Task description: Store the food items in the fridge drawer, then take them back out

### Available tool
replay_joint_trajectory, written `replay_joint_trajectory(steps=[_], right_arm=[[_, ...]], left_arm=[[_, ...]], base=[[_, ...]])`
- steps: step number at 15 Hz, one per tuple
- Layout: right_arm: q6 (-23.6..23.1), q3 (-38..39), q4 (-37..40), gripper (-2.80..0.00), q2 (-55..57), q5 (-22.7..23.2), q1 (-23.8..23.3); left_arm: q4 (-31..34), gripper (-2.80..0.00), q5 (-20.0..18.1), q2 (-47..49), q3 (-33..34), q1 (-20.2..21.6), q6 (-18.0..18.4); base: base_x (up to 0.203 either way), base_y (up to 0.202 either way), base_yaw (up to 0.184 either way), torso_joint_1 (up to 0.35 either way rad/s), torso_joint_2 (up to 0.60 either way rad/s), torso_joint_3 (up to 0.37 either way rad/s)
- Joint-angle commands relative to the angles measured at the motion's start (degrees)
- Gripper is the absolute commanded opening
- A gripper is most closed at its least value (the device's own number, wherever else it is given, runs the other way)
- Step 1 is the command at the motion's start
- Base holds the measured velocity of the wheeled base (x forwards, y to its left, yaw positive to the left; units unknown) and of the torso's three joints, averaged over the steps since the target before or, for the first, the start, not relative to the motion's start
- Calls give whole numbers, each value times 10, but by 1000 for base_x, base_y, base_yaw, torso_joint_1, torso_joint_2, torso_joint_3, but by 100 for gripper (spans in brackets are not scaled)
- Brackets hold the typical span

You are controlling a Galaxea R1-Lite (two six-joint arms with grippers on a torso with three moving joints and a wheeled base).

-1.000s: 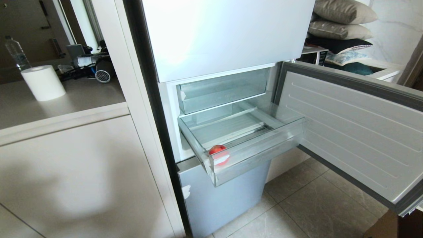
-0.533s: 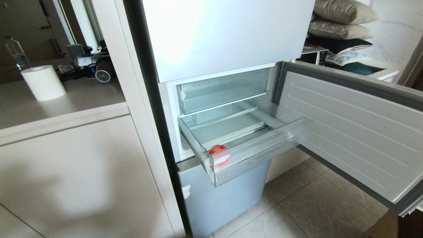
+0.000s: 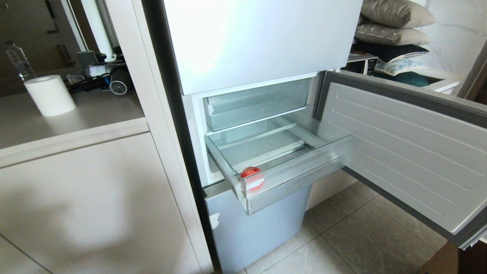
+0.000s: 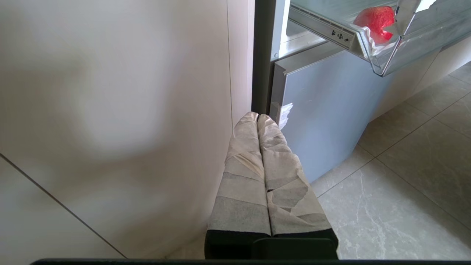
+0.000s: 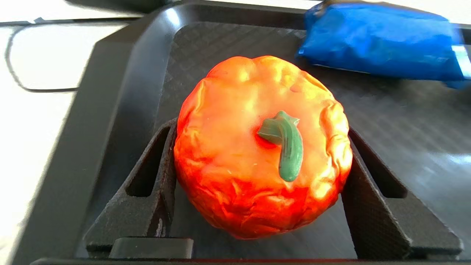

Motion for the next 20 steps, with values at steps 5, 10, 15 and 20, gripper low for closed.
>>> replay_joint_trajectory(steps=[5, 10, 15, 20], right_arm=[[5, 231, -2, -280, -231, 0, 0], [0, 512, -3, -280, -460, 4, 48], [9, 666, -1, -280, -586, 2, 266], [28, 626, 2, -280, -599, -10, 538]], left_arm=[[0, -280, 0, 1, 0, 0, 0], [0, -280, 0, 1, 0, 0, 0], [0, -280, 0, 1, 0, 0, 0], [0, -280, 0, 1, 0, 0, 0]], base=[[0, 0, 0, 0, 0, 0], [0, 0, 0, 0, 0, 0], [0, 0, 0, 0, 0, 0], [0, 0, 0, 0, 0, 0]])
